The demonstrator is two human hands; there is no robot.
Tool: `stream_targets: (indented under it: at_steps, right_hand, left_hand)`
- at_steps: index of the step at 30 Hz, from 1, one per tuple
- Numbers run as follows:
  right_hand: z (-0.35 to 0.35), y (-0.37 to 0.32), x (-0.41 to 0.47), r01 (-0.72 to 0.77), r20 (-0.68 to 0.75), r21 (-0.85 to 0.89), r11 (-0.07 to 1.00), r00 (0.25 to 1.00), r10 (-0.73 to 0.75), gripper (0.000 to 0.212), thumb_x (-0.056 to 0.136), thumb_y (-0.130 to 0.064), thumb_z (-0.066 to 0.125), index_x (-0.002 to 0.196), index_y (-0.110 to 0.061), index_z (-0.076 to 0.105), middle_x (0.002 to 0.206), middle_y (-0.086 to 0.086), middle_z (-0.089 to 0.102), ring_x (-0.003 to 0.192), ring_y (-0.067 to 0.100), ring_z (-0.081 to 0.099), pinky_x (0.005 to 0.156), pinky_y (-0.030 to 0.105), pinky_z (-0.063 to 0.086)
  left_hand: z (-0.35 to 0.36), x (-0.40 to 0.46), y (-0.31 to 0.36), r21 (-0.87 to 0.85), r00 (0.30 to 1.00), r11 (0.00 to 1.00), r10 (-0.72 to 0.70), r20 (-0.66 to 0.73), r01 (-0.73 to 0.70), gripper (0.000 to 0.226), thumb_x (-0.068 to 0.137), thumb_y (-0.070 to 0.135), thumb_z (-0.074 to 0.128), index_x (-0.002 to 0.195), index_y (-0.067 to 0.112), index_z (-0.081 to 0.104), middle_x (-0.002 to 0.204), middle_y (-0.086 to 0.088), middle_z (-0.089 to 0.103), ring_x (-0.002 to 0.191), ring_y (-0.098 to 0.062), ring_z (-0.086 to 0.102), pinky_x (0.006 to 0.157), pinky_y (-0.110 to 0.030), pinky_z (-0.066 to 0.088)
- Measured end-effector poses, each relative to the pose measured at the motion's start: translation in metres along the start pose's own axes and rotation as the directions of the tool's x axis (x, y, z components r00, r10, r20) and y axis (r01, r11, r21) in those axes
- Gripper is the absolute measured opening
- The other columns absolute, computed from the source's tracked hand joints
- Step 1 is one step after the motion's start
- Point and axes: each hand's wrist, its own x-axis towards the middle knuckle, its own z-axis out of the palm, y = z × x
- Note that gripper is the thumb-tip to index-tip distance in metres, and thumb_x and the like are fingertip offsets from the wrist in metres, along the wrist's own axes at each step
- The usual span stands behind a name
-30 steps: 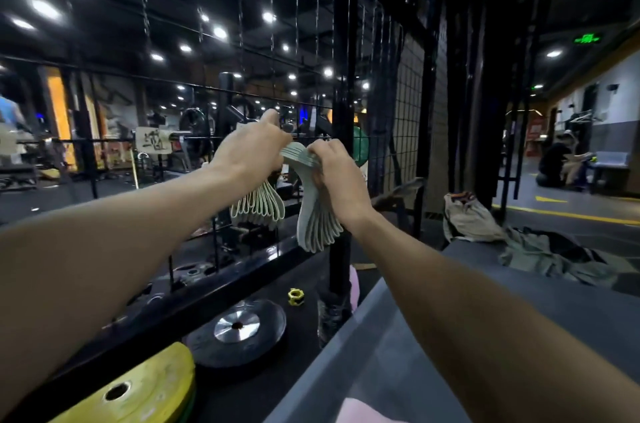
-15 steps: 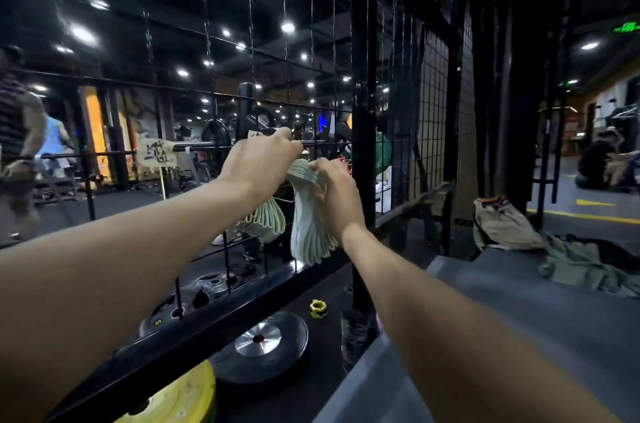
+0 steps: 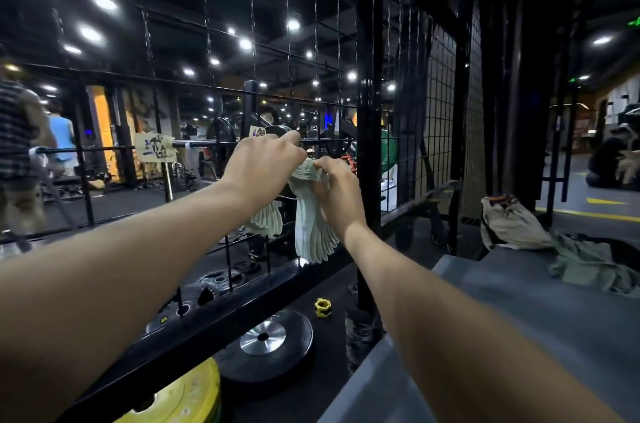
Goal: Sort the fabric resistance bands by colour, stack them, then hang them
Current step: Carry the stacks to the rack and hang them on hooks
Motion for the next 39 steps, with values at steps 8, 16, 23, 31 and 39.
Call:
stream_targets:
  at_steps: [8, 16, 23, 31, 39]
  right_hand:
    - [-0.008, -0.009, -0.008, -0.199, 0.067, 0.139, 0.97, 0.979, 0.191, 0.012, 0.083, -0.014, 0.065, 0.095, -0.015, 0.065, 0.091, -0.002, 0.062, 0.084, 0.017, 0.058, 0.078, 0.036, 0.051]
    - [-0.013, -0.009, -0.014, -0.114, -0.04, -0.104, 0.988, 0.993, 0.11, 0.022, 0.086, -0.019, 0.065, 0.106, -0.016, 0.056, 0.109, -0.004, 0.055, 0.093, 0.012, 0.053, 0.075, 0.028, 0.046]
    - [-0.001, -0.014, -0.017, -0.189, 0.148, -0.19, 0.963, 0.965, 0.219, 0.018, 0.087, -0.023, 0.062, 0.085, -0.01, 0.074, 0.084, 0.012, 0.071, 0.079, 0.027, 0.066, 0.07, 0.036, 0.054]
    - [0.02, -0.019, -0.004, -0.483, 0.107, -0.005, 0.875, 0.87, 0.481, 0.016, 0.081, -0.029, 0.072, 0.074, -0.014, 0.07, 0.088, 0.01, 0.071, 0.084, 0.028, 0.067, 0.079, 0.041, 0.055]
    - [0.001, -0.026, -0.002, -0.524, 0.122, 0.098, 0.846, 0.85, 0.512, 0.02, 0.074, -0.016, 0.071, 0.057, -0.021, 0.061, 0.08, 0.004, 0.07, 0.08, 0.022, 0.067, 0.079, 0.035, 0.057]
  left_hand:
    - [-0.001, -0.005, 0.006, 0.024, 0.999, 1.0, 0.001, 0.042, -0.003, 0.011, 0.092, 0.012, 0.055, 0.091, 0.02, 0.062, 0.086, 0.004, 0.044, 0.071, -0.018, 0.059, 0.052, -0.029, 0.041]
    - [-0.001, -0.002, 0.007, -0.048, 0.998, 0.998, -0.029, 0.053, 0.032, 0.011, 0.089, 0.009, 0.057, 0.089, 0.019, 0.062, 0.091, 0.003, 0.05, 0.072, -0.022, 0.062, 0.059, -0.035, 0.049]
    - [-0.006, -0.001, 0.007, -0.088, 0.994, 0.993, -0.07, 0.089, 0.078, 0.014, 0.087, 0.009, 0.057, 0.094, 0.019, 0.064, 0.099, 0.001, 0.053, 0.08, -0.025, 0.062, 0.059, -0.032, 0.035]
    - [-0.009, 0.001, 0.006, -0.121, 0.993, 0.99, -0.066, 0.102, 0.078, 0.017, 0.086, 0.011, 0.062, 0.098, 0.021, 0.065, 0.097, 0.003, 0.05, 0.08, -0.024, 0.06, 0.062, -0.032, 0.042]
    - [-0.013, 0.013, 0.011, 0.024, 0.988, 0.998, -0.063, 0.14, 0.06, 0.015, 0.088, 0.009, 0.058, 0.095, 0.016, 0.069, 0.088, 0.003, 0.036, 0.082, -0.027, 0.062, 0.057, -0.034, 0.04]
